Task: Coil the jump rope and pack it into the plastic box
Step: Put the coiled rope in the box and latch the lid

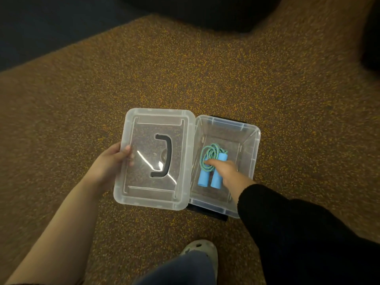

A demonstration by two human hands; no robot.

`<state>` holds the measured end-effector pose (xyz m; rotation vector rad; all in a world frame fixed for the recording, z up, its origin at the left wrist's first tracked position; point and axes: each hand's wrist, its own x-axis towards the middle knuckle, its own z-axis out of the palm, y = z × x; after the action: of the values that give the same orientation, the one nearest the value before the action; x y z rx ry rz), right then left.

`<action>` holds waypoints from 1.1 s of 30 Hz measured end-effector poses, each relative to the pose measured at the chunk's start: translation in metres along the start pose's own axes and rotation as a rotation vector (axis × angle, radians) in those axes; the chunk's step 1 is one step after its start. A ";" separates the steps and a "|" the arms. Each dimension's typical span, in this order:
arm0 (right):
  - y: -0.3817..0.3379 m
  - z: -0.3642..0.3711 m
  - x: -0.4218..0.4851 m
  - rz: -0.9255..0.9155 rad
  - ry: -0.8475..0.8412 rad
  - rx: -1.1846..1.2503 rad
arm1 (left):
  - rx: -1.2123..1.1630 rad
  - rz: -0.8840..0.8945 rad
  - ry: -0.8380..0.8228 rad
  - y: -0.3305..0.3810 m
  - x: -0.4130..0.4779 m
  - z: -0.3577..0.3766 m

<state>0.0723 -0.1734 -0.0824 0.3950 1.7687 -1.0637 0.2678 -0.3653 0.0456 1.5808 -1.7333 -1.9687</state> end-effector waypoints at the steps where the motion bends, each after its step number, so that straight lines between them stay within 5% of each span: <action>1: 0.000 0.001 -0.001 -0.012 0.012 -0.034 | -0.005 0.001 -0.002 0.000 -0.001 0.000; 13: -0.015 0.007 -0.018 -0.124 0.262 -0.407 | 0.075 0.022 0.008 0.002 -0.001 0.009; 33: -0.018 -0.014 -0.033 -0.466 0.052 -1.509 | 0.089 0.049 -0.034 0.015 -0.004 0.047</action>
<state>0.0670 -0.1652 -0.0433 -0.9448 2.2203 0.2230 0.2287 -0.3361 0.0515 1.5236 -1.8783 -1.9325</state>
